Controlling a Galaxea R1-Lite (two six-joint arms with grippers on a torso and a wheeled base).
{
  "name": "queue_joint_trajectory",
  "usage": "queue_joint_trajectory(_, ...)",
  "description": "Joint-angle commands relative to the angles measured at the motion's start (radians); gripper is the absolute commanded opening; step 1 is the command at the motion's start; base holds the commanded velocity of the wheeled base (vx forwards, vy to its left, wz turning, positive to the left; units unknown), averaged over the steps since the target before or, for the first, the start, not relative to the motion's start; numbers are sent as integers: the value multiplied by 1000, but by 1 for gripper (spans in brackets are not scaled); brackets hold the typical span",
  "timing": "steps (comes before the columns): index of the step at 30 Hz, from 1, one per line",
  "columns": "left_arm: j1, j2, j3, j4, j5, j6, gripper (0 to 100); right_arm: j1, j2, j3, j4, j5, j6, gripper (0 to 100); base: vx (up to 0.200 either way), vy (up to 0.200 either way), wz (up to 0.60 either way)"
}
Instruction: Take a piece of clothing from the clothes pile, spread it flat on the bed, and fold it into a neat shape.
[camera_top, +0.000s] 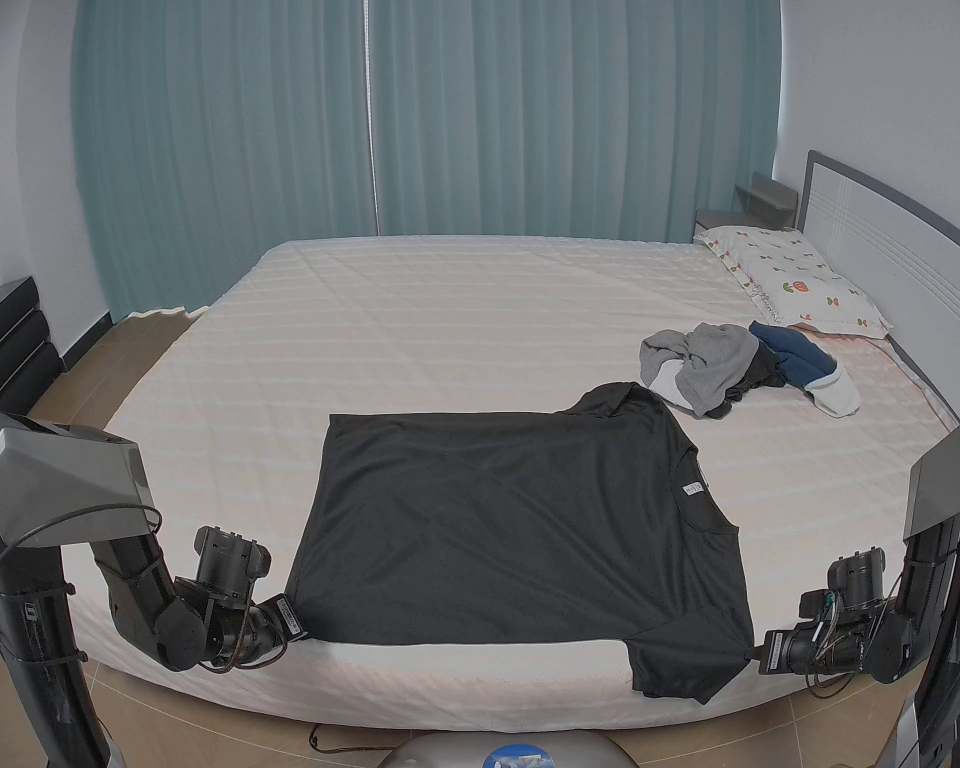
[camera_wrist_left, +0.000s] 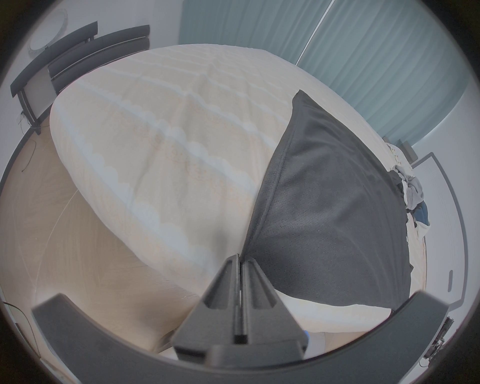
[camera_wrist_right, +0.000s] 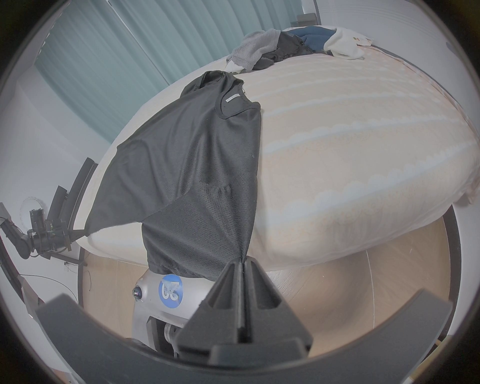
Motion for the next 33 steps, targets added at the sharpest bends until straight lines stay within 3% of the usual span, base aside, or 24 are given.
queue_joint_trajectory(1,7,-23,6,8,-2,0,0,1,-7,18,7,1,1,0,0,0,0)
queue_joint_trajectory(7,18,-25,46,5,-1,71,0,2,-15,18,39,1,-11,0,0,0,0)
queue_joint_trajectory(33,20,-68,115,46,5,178,0,-10,-82,18,185,7,-129,0,0,0,0)
